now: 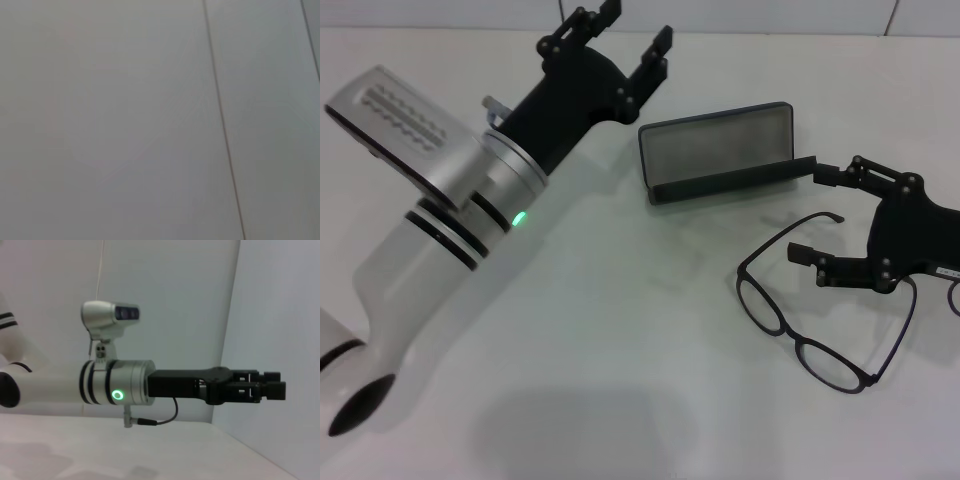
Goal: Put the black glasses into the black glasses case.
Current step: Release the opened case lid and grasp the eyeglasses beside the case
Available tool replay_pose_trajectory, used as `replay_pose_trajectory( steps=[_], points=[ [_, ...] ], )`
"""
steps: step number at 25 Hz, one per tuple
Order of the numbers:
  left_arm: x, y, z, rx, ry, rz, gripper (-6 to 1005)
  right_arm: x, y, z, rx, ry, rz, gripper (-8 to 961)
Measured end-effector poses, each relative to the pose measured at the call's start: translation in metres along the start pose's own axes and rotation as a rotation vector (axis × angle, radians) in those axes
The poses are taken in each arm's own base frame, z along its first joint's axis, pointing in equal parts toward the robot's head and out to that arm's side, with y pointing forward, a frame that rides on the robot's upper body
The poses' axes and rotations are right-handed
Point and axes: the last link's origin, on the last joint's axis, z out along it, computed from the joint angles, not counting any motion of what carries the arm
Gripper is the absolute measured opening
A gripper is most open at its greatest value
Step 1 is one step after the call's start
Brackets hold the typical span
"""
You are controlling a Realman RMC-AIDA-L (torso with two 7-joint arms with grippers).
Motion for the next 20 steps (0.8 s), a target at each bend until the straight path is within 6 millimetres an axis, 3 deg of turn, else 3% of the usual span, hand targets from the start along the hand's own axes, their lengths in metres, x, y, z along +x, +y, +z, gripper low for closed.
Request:
replay_pose_trajectory(
  steps=[6, 9, 11, 14, 20],
  points=[
    [0.003, 0.005, 0.001, 0.047, 0.023, 0.036, 629, 0.001, -0.001, 0.001, 0.008, 0.004, -0.012, 891],
    [0.004, -0.006, -0.007, 0.192, 0.047, -0.074, 641, 0.002, 0.0, 0.003, 0.008, 0.002, -0.013, 891],
    [0.004, -0.004, -0.007, 0.19, 0.054, -0.111, 649, 0.003, 0.0, 0.003, 0.008, 0.001, -0.012, 891],
    [0.01, 0.004, 0.009, 0.051, 0.045, -0.196, 661, 0.005, 0.001, 0.002, 0.014, 0.003, -0.007, 891],
    [0.032, -0.026, 0.06, -0.398, -0.275, -0.369, 685, 0.007, 0.003, 0.0, 0.015, 0.01, -0.016, 891]
  ],
)
